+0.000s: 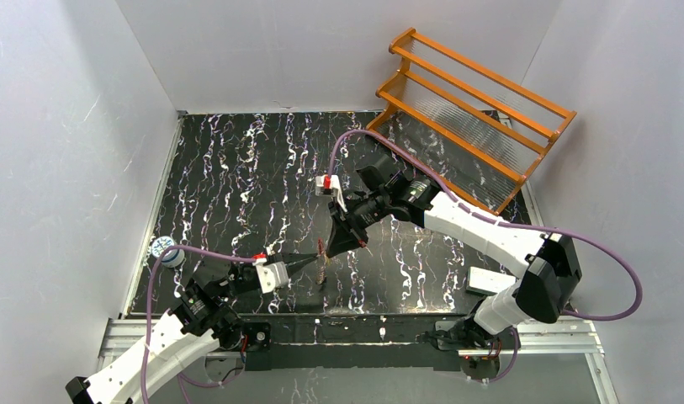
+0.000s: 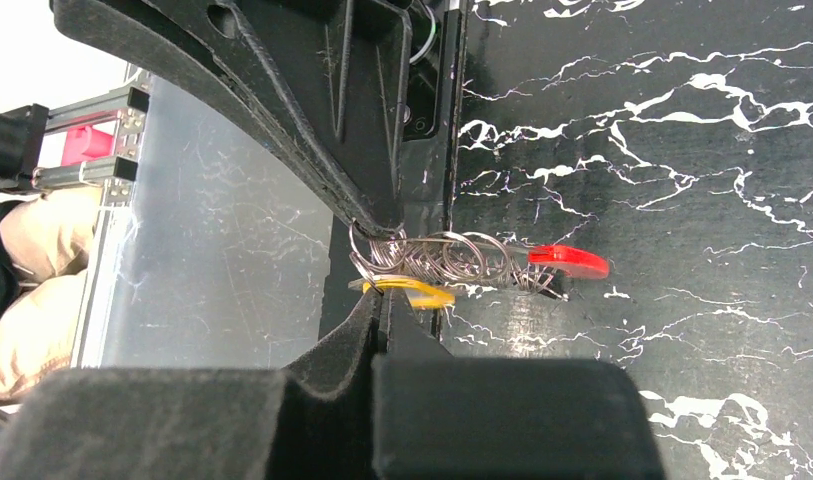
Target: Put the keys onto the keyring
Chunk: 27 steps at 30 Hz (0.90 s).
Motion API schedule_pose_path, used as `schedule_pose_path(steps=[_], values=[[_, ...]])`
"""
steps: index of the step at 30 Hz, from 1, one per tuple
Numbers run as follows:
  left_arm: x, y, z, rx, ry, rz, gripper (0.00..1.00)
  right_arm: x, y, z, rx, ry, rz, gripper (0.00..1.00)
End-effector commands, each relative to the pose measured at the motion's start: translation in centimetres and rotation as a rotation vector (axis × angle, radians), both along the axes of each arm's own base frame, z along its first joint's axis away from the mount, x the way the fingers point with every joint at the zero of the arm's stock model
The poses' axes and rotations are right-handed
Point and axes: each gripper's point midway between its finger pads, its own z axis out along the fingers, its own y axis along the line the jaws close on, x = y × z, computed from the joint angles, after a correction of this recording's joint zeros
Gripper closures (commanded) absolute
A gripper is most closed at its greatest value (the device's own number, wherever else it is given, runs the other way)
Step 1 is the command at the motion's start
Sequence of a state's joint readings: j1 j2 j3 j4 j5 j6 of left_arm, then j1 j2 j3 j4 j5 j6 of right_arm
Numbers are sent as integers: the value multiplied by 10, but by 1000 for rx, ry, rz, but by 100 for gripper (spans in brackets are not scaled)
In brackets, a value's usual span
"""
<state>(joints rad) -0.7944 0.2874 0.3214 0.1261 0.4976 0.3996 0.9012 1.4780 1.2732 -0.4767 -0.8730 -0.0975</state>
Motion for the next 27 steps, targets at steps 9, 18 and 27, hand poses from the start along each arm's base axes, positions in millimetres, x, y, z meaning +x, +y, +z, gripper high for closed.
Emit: schedule_pose_path(steps=[9,18,27], values=[[-5,-2,11,-30,-15,-25,100,2,-2,-16,-42,12,-19,99],[-5,-1,8,-26,-12,-26,100,-4,-5,4,12,-14,15,99],[-5,-2,7,-17,-11,-29,100,-10,-8,24,67,-38,40,99]])
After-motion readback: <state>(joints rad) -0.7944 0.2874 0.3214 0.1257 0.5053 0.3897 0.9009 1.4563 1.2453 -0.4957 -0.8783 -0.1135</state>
